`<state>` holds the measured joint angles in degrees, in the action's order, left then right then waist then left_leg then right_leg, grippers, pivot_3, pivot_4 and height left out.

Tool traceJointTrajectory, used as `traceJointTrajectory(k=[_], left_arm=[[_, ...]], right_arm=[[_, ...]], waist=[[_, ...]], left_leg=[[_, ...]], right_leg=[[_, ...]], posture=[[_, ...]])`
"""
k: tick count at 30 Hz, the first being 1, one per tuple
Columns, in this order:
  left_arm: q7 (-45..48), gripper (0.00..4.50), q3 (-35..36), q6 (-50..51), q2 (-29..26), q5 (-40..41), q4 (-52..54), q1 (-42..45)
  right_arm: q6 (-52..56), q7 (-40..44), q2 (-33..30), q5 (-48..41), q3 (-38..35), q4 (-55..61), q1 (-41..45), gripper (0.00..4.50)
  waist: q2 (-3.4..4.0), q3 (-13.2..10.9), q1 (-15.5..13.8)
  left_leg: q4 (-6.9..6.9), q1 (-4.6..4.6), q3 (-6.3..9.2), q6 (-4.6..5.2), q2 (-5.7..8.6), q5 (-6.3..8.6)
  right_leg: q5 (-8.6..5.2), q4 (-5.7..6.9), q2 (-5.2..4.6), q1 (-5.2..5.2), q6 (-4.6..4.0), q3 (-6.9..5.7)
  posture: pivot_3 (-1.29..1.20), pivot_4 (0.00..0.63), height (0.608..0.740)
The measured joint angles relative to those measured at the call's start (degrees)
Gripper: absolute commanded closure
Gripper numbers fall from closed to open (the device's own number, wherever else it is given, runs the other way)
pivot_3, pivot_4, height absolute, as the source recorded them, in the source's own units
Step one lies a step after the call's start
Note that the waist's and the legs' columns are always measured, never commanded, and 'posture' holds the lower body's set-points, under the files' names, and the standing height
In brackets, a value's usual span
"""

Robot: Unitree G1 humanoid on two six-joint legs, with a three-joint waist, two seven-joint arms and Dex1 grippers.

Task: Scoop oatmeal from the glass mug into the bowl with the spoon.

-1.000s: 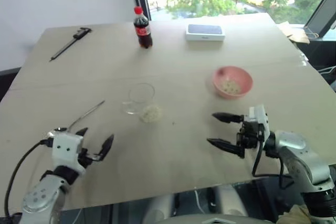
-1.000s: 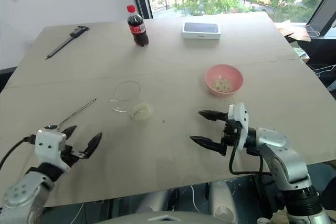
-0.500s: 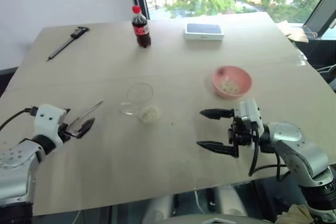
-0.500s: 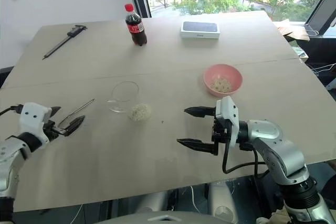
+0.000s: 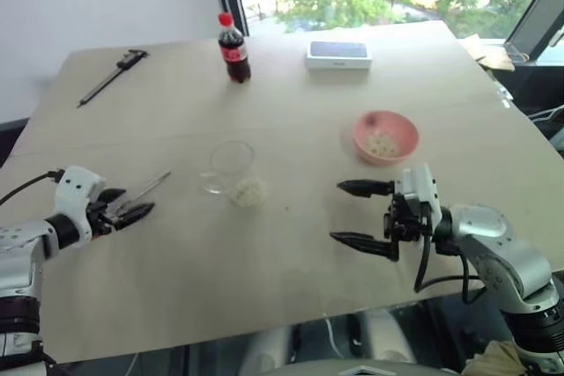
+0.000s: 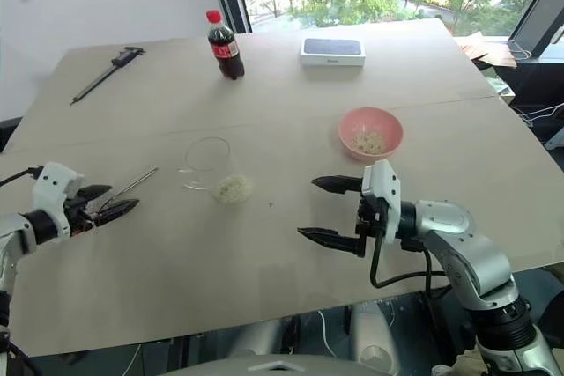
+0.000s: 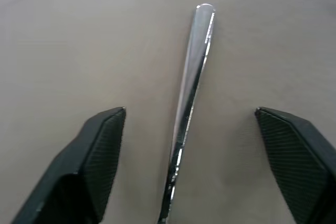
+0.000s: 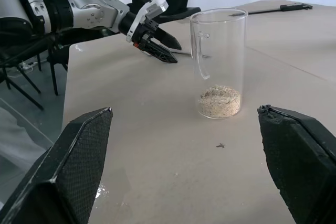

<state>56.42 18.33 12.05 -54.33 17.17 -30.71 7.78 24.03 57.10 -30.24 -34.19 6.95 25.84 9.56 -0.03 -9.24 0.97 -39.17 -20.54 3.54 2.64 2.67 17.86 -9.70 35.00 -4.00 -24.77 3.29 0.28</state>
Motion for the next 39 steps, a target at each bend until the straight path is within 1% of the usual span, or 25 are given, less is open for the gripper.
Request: traceJointTrajectory(k=[2,3,6,7,8,12,16,20,22,23,24,25,28,33,35,37,39], left_arm=[[4.1,2.17,-1.0,1.5,-1.7,0.2,-5.7,3.1],[5.1,2.72,-1.0,1.7,-2.3,0.2,-7.5,3.5],[5.7,3.85,-0.8,1.3,-3.0,0.0,-11.8,5.0],[5.6,4.37,-0.5,0.8,-2.9,0.0,-13.4,5.5],[5.4,4.44,0.0,0.3,-2.7,0.2,-14.4,5.5],[5.0,4.44,2.2,-1.7,-0.9,1.3,-15.2,4.2],[3.6,4.44,4.5,-2.8,0.9,2.8,-12.2,1.0],[-0.6,4.44,7.0,-4.5,4.4,3.5,-5.5,-1.4],[-3.1,4.44,8.1,-4.7,6.9,4.4,1.0,-2.9],[-4.0,4.44,8.1,-4.6,7.5,4.7,3.7,-3.1],[-5.6,4.44,8.5,-4.0,7.7,5.5,8.9,-3.0],[-5.9,4.44,8.7,-3.9,7.7,5.6,9.8,-2.9],[-8.7,4.44,10.6,-1.5,6.8,7.5,18.0,0.1],[-11.3,4.44,10.1,1.0,4.6,7.9,27.5,7.2],[-12.7,4.44,8.0,1.0,4.4,7.1,30.2,10.8],[-13.4,4.44,4.5,-1.8,4.3,3.9,32.3,14.1],[-13.7,4.44,1.2,-4.1,4.5,1.9,34.3,17.1]], right_arm=[[-0.4,-0.1,0.0,0.2,-0.2,-0.3,0.0,0.0],[-0.5,-0.2,-0.1,0.2,-0.3,-0.5,0.0,0.0],[-0.5,-0.5,0.0,0.2,-0.4,-0.9,0.0,0.0],[-0.5,-1.1,0.4,-0.1,-0.8,-1.0,0.0,0.0],[-0.4,-1.5,0.8,-0.3,-1.2,-1.0,0.0,0.0],[-0.4,-2.4,1.3,-1.0,-1.6,-1.8,0.6,0.0],[-0.5,-2.3,1.3,-0.9,-1.6,-2.4,1.0,0.0],[-0.5,-1.8,1.3,-1.0,-1.6,-3.4,2.0,0.0],[-0.3,-1.8,1.3,-1.2,-1.6,-4.2,3.0,0.0],[0.0,-2.0,1.5,-1.7,-1.8,-4.4,3.5,0.0],[1.4,-3.3,2.9,-3.4,-2.6,-4.4,4.7,0.0],[1.6,-3.6,3.2,-3.7,-2.7,-4.4,5.1,0.0],[4.8,-7.4,5.6,-7.1,-4.9,-4.7,8.5,0.0],[8.4,-13.2,8.9,-9.4,-6.6,-6.9,14.6,0.0],[12.3,-18.3,10.8,-11.2,-7.6,-7.8,18.0,0.0],[17.5,-25.0,12.2,-12.8,-8.3,-8.8,22.4,0.0],[20.7,-30.1,14.0,-13.8,-9.3,-9.6,26.9,0.0]], waist=[[0.1,0.1,0.2],[0.12,0.1,0.5],[0.22,0.1,1.1],[0.26,0.2,1.2],[0.27,0.2,1.3],[0.42,0.3,1.4],[0.48,0.3,1.3],[0.45,0.3,1.0],[0.22,0.2,0.5],[-0.05,0.0,0.1],[-0.46,0.0,-0.3],[-0.56,0.0,-0.4],[-0.61,0.0,-0.6],[-0.58,0.0,-0.3],[-0.58,0.0,-0.3],[-0.57,0.0,-0.2],[-0.56,0.0,-0.2]], left_leg=[[0.0,0.04,-0.06,0.01,0.0,0.0],[0.02,0.06,-0.12,0.02,0.0,0.01],[0.05,0.1,-0.21,0.03,0.01,0.01],[0.06,0.11,-0.23,0.03,0.01,0.01],[0.08,0.14,-0.26,0.03,0.01,0.01],[0.11,0.21,-0.35,0.04,0.0,0.02],[0.18,0.27,-0.45,0.06,-0.03,0.03],[0.18,0.24,-0.43,0.06,-0.03,0.03],[0.17,0.15,-0.31,0.04,-0.03,0.03],[0.14,0.04,-0.21,0.02,-0.07,0.02],[0.06,-0.29,-0.02,-0.09,-0.12,-0.04],[0.06,-0.39,0.01,-0.28,-0.14,-0.14],[0.06,-0.61,0.01,-0.33,-0.08,-0.17],[0.08,-0.93,-0.03,-0.35,0.0,-0.19],[0.06,-1.09,0.01,-0.4,0.0,-0.23],[0.06,-1.18,0.0,-0.45,0.04,-0.26],[0.06,-1.25,-0.01,-0.46,0.05,-0.27]], right_leg=[[0.0,0.04,0.04,0.0,0.0,0.06],[0.0,0.03,0.05,0.0,0.0,0.12],[0.0,0.01,0.02,0.0,0.01,0.23],[0.0,0.02,0.01,-0.01,0.02,0.26],[0.0,0.02,0.01,-0.01,0.02,0.29],[0.01,0.05,-0.02,0.0,0.02,0.42],[0.01,0.04,-0.05,0.0,0.02,0.52],[0.02,0.01,-0.14,0.0,0.02,0.51],[0.03,-0.01,-0.17,-0.03,0.0,0.42],[0.03,-0.01,-0.21,-0.09,-0.01,0.36],[0.11,-0.01,-0.18,-0.3,-0.15,0.25],[0.15,-0.03,-0.18,-0.38,-0.2,0.24],[0.16,-0.06,-0.2,-0.54,-0.2,0.11],[0.17,-0.01,-0.07,-0.92,-0.19,0.11],[0.18,0.0,-0.06,-1.06,-0.19,0.07],[0.19,0.01,-0.07,-1.19,-0.21,0.09],[0.19,0.02,-0.04,-1.28,-0.21,0.09]], posture=[[0.0,0.15,0.74],[0.0,0.15,0.74],[0.0,0.15,0.74],[0.0,0.15,0.74],[0.0,0.15,0.74],[0.0,0.15,0.74],[0.0,0.15,0.74],[0.0,0.15,0.74],[0.0,0.15,0.74],[0.0,0.15,0.74],[0.0,0.15,0.74],[0.0,0.15,0.74],[0.0,0.15,0.74],[0.0,0.15,0.74],[0.0,0.15,0.74],[0.0,0.15,0.74],[0.0,0.15,0.74]])
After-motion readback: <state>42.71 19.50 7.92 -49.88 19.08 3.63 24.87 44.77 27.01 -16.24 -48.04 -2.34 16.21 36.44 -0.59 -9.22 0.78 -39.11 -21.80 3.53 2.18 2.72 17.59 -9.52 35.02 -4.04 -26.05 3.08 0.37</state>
